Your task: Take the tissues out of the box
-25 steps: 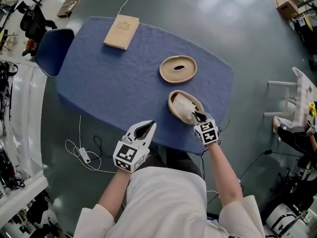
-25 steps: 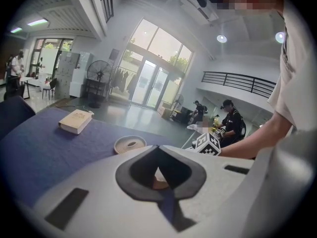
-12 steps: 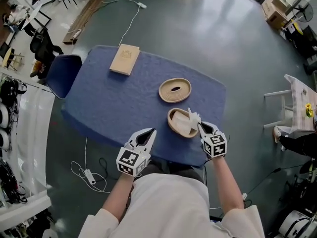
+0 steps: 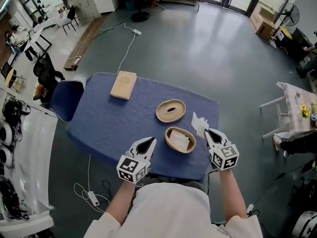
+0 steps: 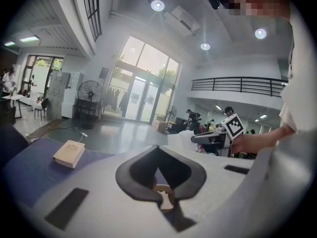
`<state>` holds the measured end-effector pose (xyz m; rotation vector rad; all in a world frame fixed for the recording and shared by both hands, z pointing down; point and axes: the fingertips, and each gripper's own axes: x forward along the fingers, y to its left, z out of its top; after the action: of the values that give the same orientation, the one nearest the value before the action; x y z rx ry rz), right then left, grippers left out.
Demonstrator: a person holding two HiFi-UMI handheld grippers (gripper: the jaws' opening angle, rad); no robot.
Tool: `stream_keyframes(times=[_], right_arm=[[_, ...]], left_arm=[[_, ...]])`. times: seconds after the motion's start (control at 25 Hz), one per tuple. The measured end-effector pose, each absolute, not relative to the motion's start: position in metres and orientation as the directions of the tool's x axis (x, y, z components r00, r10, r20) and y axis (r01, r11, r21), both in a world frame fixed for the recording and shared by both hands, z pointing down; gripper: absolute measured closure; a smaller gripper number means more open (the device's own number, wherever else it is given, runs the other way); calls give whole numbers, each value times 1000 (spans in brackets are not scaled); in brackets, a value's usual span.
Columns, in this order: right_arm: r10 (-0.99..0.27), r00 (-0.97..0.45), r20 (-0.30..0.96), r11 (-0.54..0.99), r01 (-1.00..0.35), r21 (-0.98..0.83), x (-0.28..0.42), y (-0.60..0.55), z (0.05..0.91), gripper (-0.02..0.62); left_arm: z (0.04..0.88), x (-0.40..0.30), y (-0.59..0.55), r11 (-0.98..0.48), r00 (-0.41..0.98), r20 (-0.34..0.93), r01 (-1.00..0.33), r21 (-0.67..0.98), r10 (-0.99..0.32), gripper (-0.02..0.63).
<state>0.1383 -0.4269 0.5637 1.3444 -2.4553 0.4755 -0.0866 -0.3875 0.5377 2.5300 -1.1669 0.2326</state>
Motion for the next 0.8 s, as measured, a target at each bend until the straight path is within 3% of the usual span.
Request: stream_keyframes(times=[0.36, 0.8], right_arm=[[-842, -472, 261, 463, -881, -99, 196, -418, 445, 558], [-891, -430, 145, 421, -903, -89, 237, -401, 386, 558]], left_arm=[[475, -50, -393, -625, 663, 233, -749, 220, -711, 598], [434, -36, -404, -635, 660, 185, -751, 182, -728, 598]])
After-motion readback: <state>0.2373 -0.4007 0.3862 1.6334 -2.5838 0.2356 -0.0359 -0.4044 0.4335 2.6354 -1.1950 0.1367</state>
